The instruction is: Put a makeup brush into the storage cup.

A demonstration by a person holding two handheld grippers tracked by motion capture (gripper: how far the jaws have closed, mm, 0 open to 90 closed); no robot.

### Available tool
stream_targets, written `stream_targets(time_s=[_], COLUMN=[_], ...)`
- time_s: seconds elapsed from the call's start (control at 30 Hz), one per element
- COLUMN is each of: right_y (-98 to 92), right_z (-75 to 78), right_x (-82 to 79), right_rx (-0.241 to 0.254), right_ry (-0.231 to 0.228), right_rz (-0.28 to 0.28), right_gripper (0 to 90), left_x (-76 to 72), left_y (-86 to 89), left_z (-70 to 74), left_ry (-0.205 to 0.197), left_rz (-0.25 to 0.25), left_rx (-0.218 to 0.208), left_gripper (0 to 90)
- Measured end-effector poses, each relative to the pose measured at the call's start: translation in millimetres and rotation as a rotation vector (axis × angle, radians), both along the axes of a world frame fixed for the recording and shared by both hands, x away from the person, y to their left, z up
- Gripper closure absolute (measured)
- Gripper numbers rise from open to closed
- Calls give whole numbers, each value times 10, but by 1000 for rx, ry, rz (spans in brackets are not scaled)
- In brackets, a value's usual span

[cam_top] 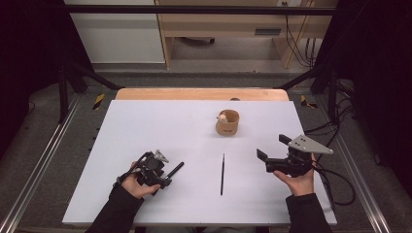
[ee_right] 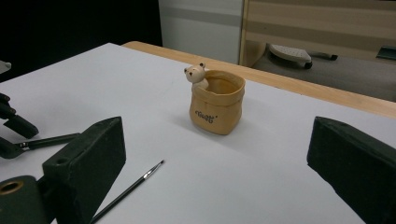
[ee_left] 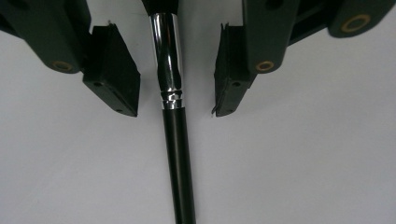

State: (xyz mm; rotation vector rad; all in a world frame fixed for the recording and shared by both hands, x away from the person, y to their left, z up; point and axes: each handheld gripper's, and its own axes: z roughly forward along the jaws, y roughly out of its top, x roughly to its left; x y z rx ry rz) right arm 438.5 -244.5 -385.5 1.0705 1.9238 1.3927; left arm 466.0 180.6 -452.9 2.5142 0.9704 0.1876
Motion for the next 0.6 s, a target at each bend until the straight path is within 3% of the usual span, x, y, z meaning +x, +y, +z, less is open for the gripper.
stream_targets(time_s=[0.3, 0.6], right_y=[10, 18], right_z=[-8, -17], right_x=[5, 12], right_rx=[-1, -5], right_ry=[6, 9], right_rz=[0, 2], right_gripper=[50, 50], left_x=[-35, -54], left_y=[-36, -72], left_z=[8, 16], left_ry=[-11, -5], left_rz=[0, -10], left_rx=[30, 51], left_gripper=[677, 745])
